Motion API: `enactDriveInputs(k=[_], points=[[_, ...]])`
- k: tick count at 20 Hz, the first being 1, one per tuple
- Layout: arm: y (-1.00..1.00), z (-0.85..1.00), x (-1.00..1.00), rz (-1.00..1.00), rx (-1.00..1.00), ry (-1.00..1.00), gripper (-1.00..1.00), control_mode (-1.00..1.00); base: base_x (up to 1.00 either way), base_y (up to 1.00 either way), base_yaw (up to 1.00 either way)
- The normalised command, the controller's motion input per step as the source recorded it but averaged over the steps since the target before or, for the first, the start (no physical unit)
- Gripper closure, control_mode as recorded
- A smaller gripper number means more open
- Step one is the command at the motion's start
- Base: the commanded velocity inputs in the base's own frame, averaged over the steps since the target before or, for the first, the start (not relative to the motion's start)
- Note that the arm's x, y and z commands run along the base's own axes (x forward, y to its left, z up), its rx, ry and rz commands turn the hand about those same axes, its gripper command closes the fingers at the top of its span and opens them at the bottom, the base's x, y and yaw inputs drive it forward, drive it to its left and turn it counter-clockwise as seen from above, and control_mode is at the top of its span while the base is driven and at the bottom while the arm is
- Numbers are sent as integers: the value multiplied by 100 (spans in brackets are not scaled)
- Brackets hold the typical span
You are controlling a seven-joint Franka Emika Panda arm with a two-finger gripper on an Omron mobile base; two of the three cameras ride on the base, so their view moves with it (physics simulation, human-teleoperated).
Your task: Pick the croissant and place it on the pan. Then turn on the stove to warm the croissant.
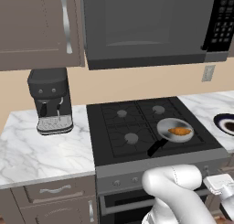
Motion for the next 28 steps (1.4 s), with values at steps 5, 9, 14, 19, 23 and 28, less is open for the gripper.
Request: enactDriveInputs(k=[5, 9, 14, 19, 23, 28], points=[[0, -11, 7, -1, 0, 0, -100, -100, 0, 0, 0], [0, -14, 9, -2, 0, 0, -100, -100, 0, 0, 0], [-2, -13, 12, -1, 0, 0, -100, -100, 0, 0, 0], [-13, -18, 14, 0, 0, 0, -100, -100, 0, 0, 0], [-17, -21, 15, 0, 0, 0, -100, -100, 0, 0, 0], [-12, -24, 12, 0, 0, 0, -100, -100, 0, 0, 0]])
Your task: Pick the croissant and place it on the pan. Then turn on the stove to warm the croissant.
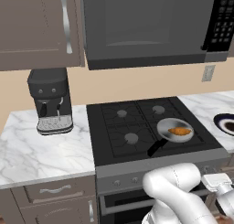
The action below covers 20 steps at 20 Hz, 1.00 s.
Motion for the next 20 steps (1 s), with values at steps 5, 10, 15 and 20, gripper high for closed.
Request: enactDriveInputs(k=[5, 10, 15, 20], points=[[0, -16, 13, 0, 0, 0, -100, -100, 0, 0, 0], [12, -9, 14, -6, 0, 0, -100, -100, 0, 0, 0], [34, -4, 14, -12, 0, 0, -100, -100, 0, 0, 0], [37, 0, 9, -14, 0, 0, -100, -100, 0, 0, 0]])
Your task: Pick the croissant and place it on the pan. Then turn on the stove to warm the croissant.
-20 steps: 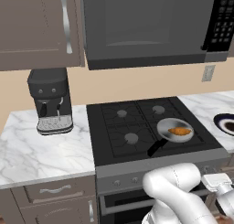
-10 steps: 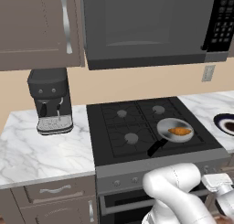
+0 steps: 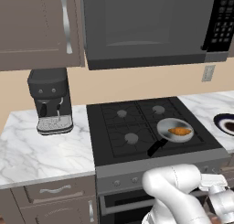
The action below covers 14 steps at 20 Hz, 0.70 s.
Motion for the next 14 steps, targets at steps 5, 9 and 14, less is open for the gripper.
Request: enactDriveInputs(k=[5, 9, 14], points=[[8, 0, 16, -11, 0, 0, -100, -100, 0, 0, 0], [0, 0, 30, -6, 0, 3, 100, -100, 0, 0, 0], [-7, 0, 29, -3, 0, 3, 100, -100, 0, 0, 0]])
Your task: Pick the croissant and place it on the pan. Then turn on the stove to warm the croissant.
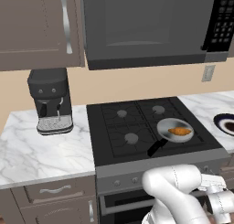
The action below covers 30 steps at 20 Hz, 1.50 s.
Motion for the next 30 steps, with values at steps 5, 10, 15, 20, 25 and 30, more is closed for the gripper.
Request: enactDriveInputs(k=[5, 10, 15, 20, 25, 30], points=[[-12, 0, 30, -1, 0, 4, 100, -100, 0, 0, 0], [-21, 9, 26, 0, 0, 5, 100, -100, 0, 0, 0], [-20, 25, 19, 0, 0, 10, 100, -100, 0, 0, 0], [-7, 33, 13, 0, 0, 10, 100, -100, 0, 0, 0], [3, 36, 12, -4, 0, 12, 100, -100, 0, 0, 0], [13, 31, 13, -6, 0, 11, 100, -100, 0, 0, 0]])
